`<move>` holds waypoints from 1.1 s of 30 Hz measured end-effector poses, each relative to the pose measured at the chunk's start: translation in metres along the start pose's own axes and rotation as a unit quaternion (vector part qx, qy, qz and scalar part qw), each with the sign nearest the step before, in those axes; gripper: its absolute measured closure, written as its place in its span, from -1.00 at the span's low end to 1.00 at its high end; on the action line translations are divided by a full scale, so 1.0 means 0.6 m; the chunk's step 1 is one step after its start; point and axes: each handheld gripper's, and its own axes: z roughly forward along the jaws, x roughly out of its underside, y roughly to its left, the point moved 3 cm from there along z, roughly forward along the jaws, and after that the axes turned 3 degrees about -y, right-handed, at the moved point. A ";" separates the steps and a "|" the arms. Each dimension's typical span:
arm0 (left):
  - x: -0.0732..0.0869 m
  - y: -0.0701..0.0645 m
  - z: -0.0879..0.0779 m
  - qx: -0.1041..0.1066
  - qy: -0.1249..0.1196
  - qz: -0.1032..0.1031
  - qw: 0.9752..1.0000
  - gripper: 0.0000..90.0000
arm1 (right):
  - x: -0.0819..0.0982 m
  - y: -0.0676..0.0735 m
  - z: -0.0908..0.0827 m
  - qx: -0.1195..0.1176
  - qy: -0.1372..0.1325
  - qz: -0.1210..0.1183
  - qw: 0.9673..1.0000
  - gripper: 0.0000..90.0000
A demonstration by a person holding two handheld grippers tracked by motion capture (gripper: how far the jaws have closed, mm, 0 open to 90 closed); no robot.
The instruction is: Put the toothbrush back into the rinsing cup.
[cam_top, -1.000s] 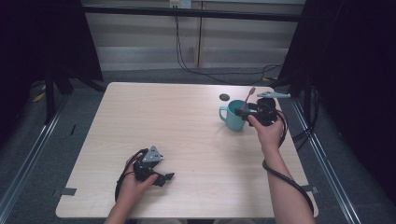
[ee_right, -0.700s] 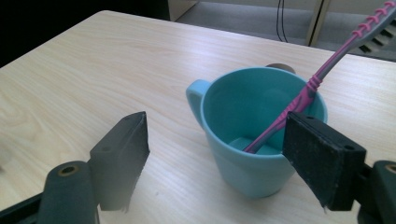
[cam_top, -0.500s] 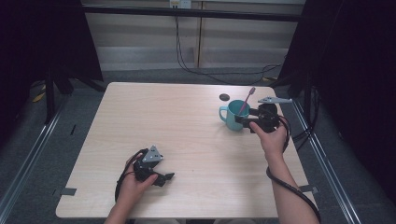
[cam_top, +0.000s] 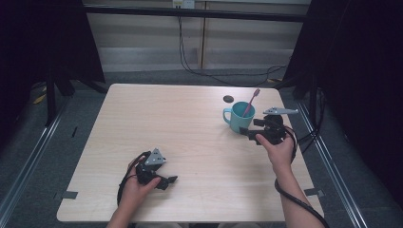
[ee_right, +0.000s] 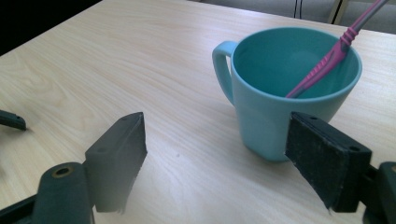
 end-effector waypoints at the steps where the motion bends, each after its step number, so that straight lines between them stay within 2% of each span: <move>1: 0.000 0.000 0.000 0.001 0.000 0.000 1.000 -0.65 | 0.002 0.000 -0.001 0.000 -0.001 0.000 1.000 -0.56; 11: 0.000 0.000 0.000 0.000 0.000 0.000 1.000 -0.65 | 0.035 0.001 -0.012 -0.010 -0.004 0.013 1.000 -0.57; 23: 0.000 0.000 0.000 0.000 0.000 0.000 1.000 -0.65 | 0.063 0.002 -0.021 -0.011 -0.006 0.013 1.000 -0.59; 33: 0.000 0.000 0.000 0.000 0.000 0.000 1.000 -0.65 | 0.088 0.008 -0.023 -0.012 0.006 0.003 1.000 -0.60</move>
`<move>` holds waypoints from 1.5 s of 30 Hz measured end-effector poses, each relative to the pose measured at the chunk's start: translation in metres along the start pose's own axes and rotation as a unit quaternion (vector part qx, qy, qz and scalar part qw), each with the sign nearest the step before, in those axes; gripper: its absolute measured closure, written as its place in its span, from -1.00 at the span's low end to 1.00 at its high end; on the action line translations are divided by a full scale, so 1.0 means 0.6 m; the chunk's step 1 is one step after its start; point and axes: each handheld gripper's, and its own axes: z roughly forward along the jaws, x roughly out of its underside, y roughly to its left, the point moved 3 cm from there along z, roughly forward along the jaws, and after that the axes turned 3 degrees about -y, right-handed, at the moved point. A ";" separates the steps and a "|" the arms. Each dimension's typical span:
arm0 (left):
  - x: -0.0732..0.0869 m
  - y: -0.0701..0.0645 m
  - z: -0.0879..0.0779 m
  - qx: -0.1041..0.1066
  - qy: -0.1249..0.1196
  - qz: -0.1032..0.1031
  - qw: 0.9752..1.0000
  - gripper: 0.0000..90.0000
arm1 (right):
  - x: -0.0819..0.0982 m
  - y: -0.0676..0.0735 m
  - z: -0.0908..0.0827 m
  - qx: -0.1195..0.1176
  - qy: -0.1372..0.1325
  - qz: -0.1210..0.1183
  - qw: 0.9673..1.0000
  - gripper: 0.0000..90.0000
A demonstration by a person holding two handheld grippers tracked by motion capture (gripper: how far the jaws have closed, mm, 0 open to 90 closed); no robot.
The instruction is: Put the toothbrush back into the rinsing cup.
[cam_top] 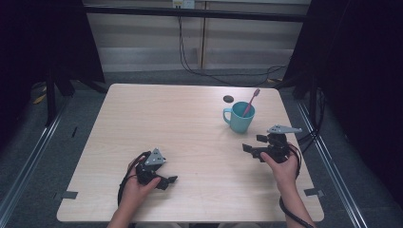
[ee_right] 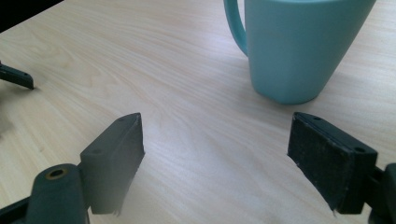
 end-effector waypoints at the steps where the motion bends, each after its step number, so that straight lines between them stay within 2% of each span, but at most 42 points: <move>1: 0.000 0.000 0.000 0.000 0.000 0.000 1.000 -0.65 | 0.002 0.001 -0.001 0.000 0.002 0.001 1.000 -0.60; 4: 0.000 0.000 0.000 0.000 0.000 0.000 1.000 -0.65 | 0.010 0.002 -0.002 -0.005 0.000 -0.001 1.000 -0.61; 8: 0.000 0.000 0.000 0.000 0.000 0.001 1.000 -0.65 | 0.023 0.006 -0.001 -0.002 0.014 -0.011 1.000 -0.62; 14: 0.000 0.000 0.000 0.000 0.000 0.001 1.000 -0.65 | 0.042 0.011 0.002 -0.006 0.023 -0.014 1.000 -0.63; 25: 0.000 0.000 0.000 0.000 0.000 0.000 1.000 -0.65 | 0.081 0.021 0.016 -0.003 0.053 -0.029 0.998 -0.66; 28: 0.000 0.000 0.000 0.000 0.000 0.000 1.000 -0.65 | 0.094 0.021 0.023 -0.003 0.070 -0.035 0.997 -0.68; 36: 0.000 0.000 0.000 0.000 0.000 0.001 1.000 -0.65 | 0.095 0.024 0.025 0.006 0.078 -0.053 0.996 -0.69; 40: 0.000 0.000 0.000 0.000 0.000 0.000 1.000 -0.65 | 0.096 0.030 0.029 0.020 0.086 -0.085 0.992 -0.71; 45: 0.000 0.000 0.000 0.000 0.000 0.001 1.000 -0.65 | 0.096 0.029 0.029 0.018 0.086 -0.084 0.993 -0.71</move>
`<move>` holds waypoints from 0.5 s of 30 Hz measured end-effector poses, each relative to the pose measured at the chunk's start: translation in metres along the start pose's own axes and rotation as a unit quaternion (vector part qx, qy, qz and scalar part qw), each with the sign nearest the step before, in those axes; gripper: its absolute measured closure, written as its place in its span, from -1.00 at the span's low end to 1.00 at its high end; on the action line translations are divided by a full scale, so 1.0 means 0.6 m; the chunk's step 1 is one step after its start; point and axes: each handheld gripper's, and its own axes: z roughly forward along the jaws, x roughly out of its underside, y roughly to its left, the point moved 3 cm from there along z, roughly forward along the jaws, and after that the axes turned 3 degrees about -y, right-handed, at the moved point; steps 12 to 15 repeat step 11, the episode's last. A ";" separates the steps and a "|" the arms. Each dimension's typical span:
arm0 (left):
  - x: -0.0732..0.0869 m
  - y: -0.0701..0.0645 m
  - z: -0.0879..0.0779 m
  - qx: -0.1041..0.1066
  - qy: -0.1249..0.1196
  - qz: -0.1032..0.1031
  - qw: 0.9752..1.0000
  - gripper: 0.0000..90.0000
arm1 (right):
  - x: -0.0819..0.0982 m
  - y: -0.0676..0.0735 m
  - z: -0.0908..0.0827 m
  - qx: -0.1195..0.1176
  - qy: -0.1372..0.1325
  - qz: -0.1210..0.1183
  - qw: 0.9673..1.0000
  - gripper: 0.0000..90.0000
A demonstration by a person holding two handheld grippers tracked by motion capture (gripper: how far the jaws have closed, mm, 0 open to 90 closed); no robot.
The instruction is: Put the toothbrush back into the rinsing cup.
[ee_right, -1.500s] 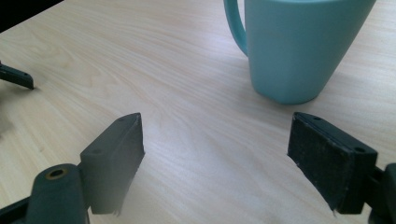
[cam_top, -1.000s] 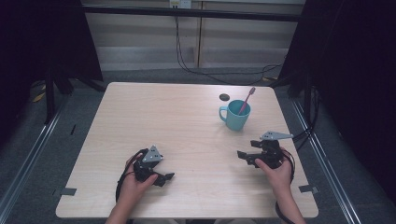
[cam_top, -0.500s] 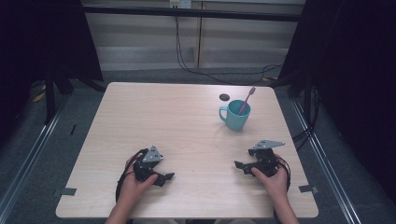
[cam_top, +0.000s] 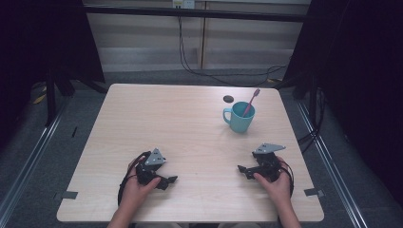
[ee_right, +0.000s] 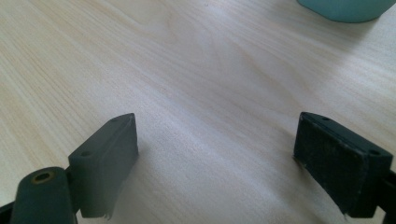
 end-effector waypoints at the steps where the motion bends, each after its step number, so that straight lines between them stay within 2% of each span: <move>1: 0.000 0.000 0.000 0.000 0.000 0.000 1.000 -0.65 | 0.000 0.000 0.000 0.000 0.000 0.000 1.000 -0.71; 15: 0.000 0.000 0.000 0.000 0.000 -0.001 1.000 -0.65 | 0.000 0.000 0.000 -0.002 0.000 0.002 1.000 -0.72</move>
